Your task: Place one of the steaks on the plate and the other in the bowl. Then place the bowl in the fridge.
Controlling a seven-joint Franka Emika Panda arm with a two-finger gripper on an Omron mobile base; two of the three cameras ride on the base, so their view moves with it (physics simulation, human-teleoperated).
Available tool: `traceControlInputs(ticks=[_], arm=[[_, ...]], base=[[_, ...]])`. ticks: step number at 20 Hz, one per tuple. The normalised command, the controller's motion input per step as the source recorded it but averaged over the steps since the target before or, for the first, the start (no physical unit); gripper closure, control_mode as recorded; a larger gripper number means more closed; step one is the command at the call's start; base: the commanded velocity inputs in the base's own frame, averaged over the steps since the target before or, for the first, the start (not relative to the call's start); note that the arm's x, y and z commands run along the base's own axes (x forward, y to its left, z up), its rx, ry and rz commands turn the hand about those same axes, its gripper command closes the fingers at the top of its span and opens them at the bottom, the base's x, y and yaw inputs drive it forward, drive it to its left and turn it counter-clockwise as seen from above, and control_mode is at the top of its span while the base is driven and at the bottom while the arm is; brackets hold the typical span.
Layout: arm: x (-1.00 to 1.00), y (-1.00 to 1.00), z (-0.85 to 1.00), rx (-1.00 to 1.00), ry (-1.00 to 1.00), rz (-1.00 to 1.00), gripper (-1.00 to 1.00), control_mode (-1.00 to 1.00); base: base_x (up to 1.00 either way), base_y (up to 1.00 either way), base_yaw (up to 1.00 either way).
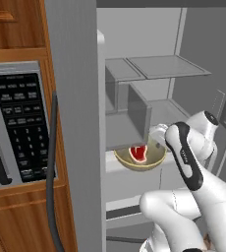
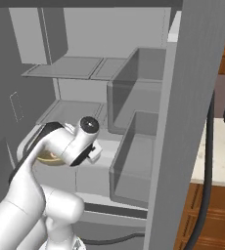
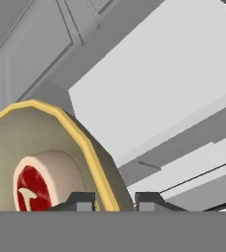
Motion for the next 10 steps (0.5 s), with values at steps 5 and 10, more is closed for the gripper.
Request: traceControlInputs(ticks=[5,10], arm=[[-0.31,0.02,0.35,0.04,0.01,-0.15,1.0,-1.0],[0.03,0.02,0.31,0.0,0.0,-0.26,1.0,-1.0]], base=[[0.0,0.0,0.0],[0.0,0.0,0.0]])
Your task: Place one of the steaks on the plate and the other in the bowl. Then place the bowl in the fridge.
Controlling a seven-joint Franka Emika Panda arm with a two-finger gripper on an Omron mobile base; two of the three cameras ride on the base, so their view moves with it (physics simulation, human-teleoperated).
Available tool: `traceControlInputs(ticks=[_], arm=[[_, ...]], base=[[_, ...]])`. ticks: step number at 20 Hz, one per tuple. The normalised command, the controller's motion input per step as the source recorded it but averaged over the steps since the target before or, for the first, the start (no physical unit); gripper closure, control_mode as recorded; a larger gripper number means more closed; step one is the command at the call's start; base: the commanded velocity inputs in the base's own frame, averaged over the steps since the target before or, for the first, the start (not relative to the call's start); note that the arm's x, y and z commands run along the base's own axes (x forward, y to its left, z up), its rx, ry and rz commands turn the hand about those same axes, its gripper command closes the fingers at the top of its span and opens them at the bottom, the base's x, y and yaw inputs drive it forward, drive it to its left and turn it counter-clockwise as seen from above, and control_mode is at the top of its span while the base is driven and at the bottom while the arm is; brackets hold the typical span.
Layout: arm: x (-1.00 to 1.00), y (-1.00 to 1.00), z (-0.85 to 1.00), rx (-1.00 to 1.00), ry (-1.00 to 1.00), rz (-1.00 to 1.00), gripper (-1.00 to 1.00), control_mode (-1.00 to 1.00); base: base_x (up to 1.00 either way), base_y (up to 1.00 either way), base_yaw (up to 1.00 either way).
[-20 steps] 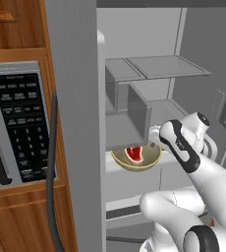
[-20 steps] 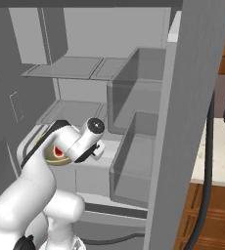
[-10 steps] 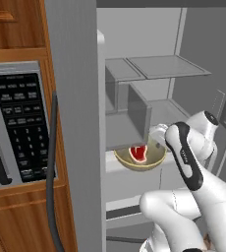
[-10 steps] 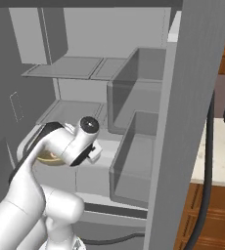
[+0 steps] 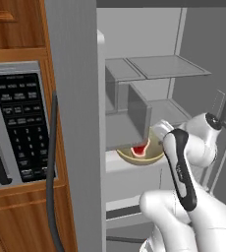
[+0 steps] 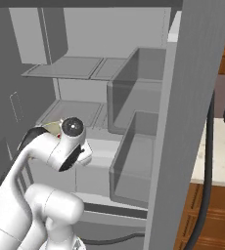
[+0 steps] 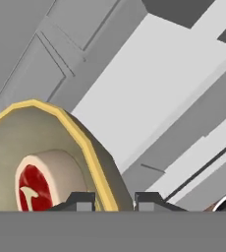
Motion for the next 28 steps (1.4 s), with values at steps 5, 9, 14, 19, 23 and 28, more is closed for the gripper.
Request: traceControlInputs(ticks=[5,9,14,19,23,28], arm=[[0.3,0.0,0.16,0.0,-0.01,-0.32,1.0,-1.0],[0.61,-0.07,0.13,0.02,-0.06,-0.33,1.0,-1.0],[0.65,-0.14,0.16,0.19,-0.14,-0.22,1.0,-1.0],[0.87,-0.11,0.04,0.11,-0.02,-0.18,1.0,-1.0],[0.92,0.0,0.03,0.0,0.15,-0.16,1.0,-1.0],[0.73,-0.02,0.01,0.0,0.06,-0.01,1.0,-1.0]], base=[[0.0,0.0,0.0],[0.0,0.0,0.0],[0.0,0.0,0.0],[0.0,0.0,0.0],[0.0,0.0,0.0],[0.0,0.0,0.0]])
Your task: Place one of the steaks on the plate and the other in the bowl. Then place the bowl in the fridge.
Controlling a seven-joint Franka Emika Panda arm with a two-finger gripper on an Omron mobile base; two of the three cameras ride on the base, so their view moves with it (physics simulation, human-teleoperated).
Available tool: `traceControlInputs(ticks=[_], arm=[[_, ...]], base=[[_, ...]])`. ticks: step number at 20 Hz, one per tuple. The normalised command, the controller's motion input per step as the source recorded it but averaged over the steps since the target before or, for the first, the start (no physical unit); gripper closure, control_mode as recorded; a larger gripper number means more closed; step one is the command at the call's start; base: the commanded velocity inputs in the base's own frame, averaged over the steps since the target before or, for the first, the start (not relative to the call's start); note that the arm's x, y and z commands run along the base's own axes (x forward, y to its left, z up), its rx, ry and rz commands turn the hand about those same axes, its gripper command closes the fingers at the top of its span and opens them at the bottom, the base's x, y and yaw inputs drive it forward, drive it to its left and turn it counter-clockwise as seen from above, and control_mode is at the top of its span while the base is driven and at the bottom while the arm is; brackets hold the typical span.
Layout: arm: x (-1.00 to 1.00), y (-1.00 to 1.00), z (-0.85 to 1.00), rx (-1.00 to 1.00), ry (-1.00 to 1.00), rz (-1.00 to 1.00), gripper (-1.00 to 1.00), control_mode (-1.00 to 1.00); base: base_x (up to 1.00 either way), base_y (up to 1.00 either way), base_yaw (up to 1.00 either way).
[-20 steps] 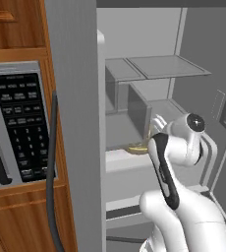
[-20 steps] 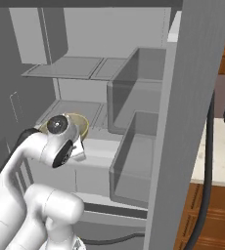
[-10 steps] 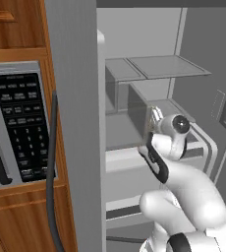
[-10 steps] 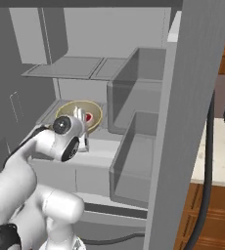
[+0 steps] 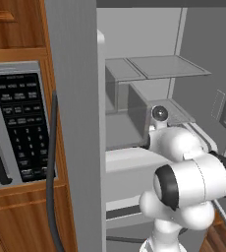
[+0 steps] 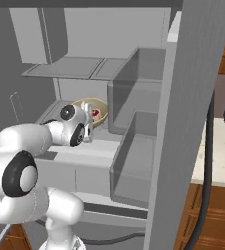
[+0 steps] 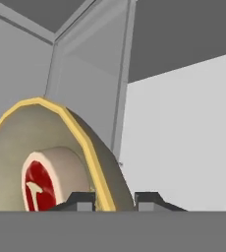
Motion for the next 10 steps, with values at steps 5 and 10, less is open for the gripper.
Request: traceControlInputs(ticks=[5,10], arm=[[0.5,-0.01,0.0,0.0,0.09,0.0,1.0,-1.0],[0.13,0.0,-0.14,0.0,0.07,0.0,1.0,-1.0]], base=[[0.0,0.0,0.0],[0.0,0.0,0.0]])
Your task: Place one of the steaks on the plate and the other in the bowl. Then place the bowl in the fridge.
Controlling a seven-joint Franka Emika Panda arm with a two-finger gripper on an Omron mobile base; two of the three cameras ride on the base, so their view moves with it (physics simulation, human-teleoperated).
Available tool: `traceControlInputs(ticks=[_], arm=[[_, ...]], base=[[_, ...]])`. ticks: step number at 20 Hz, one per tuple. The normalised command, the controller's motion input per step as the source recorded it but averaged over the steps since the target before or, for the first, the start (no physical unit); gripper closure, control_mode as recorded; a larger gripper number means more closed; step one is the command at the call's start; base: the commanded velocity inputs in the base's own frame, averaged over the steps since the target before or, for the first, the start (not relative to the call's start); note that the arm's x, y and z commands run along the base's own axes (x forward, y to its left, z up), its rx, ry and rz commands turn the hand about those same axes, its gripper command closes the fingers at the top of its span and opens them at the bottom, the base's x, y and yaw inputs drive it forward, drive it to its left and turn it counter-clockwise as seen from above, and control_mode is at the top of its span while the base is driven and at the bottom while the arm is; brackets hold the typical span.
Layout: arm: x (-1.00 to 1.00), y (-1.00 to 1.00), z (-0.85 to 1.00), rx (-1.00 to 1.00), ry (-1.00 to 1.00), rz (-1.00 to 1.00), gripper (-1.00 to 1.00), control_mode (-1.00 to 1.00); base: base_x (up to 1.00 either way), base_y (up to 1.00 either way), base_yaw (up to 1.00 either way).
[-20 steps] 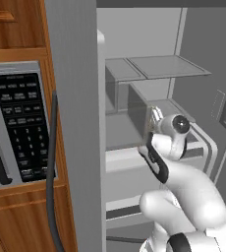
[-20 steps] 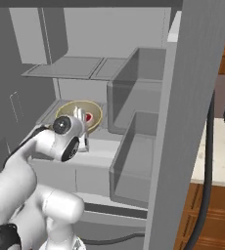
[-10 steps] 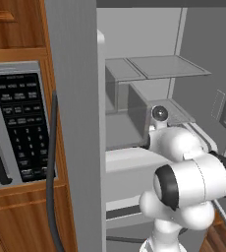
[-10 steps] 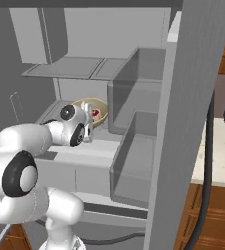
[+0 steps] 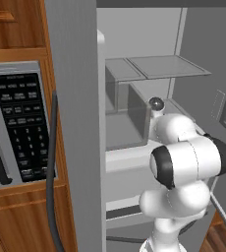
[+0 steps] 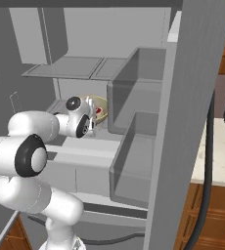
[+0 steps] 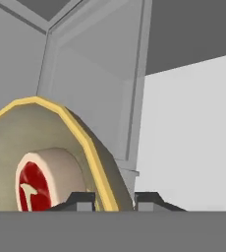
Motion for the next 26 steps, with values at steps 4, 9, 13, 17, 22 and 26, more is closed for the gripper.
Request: traceControlInputs(ticks=[4,9,13,17,22,26], arm=[[0.34,0.0,-0.1,-0.02,0.09,0.0,1.0,-1.0],[0.34,0.0,-0.06,0.0,-0.01,0.0,1.0,-1.0],[0.25,0.0,-0.03,0.0,-0.05,0.0,1.0,-1.0],[0.1,0.01,0.0,0.0,0.0,0.0,1.0,-1.0],[0.06,0.02,0.0,0.0,0.0,0.0,-1.0,-1.0],[0.0,0.0,0.0,0.0,0.0,0.0,-1.0,-1.0]], base=[[0.0,0.0,0.0],[0.0,0.0,0.0],[0.0,0.0,0.0],[0.0,0.0,0.0],[0.0,0.0,0.0],[0.0,0.0,0.0]])
